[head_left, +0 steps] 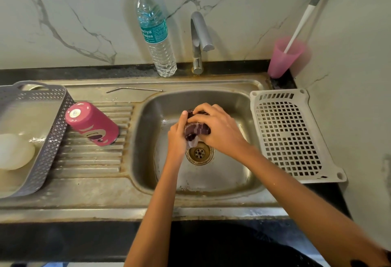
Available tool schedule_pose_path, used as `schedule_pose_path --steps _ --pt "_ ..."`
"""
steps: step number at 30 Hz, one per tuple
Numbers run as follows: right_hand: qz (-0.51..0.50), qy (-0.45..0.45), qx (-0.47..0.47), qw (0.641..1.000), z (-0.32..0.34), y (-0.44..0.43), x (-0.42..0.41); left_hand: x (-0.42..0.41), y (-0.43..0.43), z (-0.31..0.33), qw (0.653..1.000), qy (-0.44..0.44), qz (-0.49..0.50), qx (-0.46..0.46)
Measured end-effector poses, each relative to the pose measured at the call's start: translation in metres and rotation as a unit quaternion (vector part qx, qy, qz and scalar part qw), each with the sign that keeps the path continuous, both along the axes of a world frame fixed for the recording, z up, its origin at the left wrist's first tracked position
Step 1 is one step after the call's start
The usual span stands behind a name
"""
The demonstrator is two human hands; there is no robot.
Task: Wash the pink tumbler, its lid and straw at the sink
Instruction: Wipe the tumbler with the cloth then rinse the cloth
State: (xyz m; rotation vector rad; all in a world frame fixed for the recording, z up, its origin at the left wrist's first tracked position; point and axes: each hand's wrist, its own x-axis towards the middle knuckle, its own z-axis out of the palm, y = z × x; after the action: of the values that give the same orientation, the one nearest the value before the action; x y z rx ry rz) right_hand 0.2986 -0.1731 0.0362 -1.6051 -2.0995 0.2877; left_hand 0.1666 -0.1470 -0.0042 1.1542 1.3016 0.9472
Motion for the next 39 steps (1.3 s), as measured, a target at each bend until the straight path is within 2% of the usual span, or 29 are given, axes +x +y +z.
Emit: schedule_pose_path --steps 4,7,12,14,17,22,24,28,32,35,39 --pt "-0.054 0.092 -0.048 0.993 -0.003 0.013 -0.002 -0.002 0.001 0.002 0.995 -0.068 0.049 -0.053" --pt "-0.075 0.176 -0.084 0.978 -0.005 0.02 -0.003 -0.005 -0.004 0.002 0.993 -0.104 0.044 -0.032" --pt "-0.122 0.237 -0.138 0.954 -0.012 0.023 -0.006 -0.005 -0.006 0.006 0.979 -0.183 0.076 -0.051" --pt "-0.143 0.286 -0.154 0.935 -0.012 0.021 -0.007 -0.002 -0.005 0.005 0.96 -0.248 0.102 -0.08" --pt "-0.16 0.35 -0.169 0.907 -0.011 0.012 -0.011 -0.003 0.002 0.004 0.913 -0.356 0.161 -0.118" --pt "-0.167 0.4 -0.214 0.875 -0.017 -0.002 -0.02 0.0 0.014 -0.001 0.882 -0.403 0.214 -0.118" --pt "-0.169 0.399 -0.222 0.874 -0.017 -0.007 -0.024 0.002 0.016 0.001 0.89 -0.383 0.221 -0.114" --pt "-0.167 0.406 -0.271 0.857 -0.016 -0.013 -0.03 0.002 0.021 0.001 0.933 -0.264 0.209 -0.129" --pt "-0.191 0.458 -0.315 0.809 -0.01 -0.012 -0.03 -0.004 0.025 -0.011 0.972 -0.155 0.157 -0.078" --pt "-0.201 0.504 -0.324 0.775 -0.003 -0.011 -0.03 -0.005 0.023 -0.009 0.985 -0.123 0.122 -0.024" --pt "-0.201 0.552 -0.319 0.744 0.006 -0.01 -0.029 -0.008 0.026 -0.009 0.993 -0.087 0.078 -0.001"
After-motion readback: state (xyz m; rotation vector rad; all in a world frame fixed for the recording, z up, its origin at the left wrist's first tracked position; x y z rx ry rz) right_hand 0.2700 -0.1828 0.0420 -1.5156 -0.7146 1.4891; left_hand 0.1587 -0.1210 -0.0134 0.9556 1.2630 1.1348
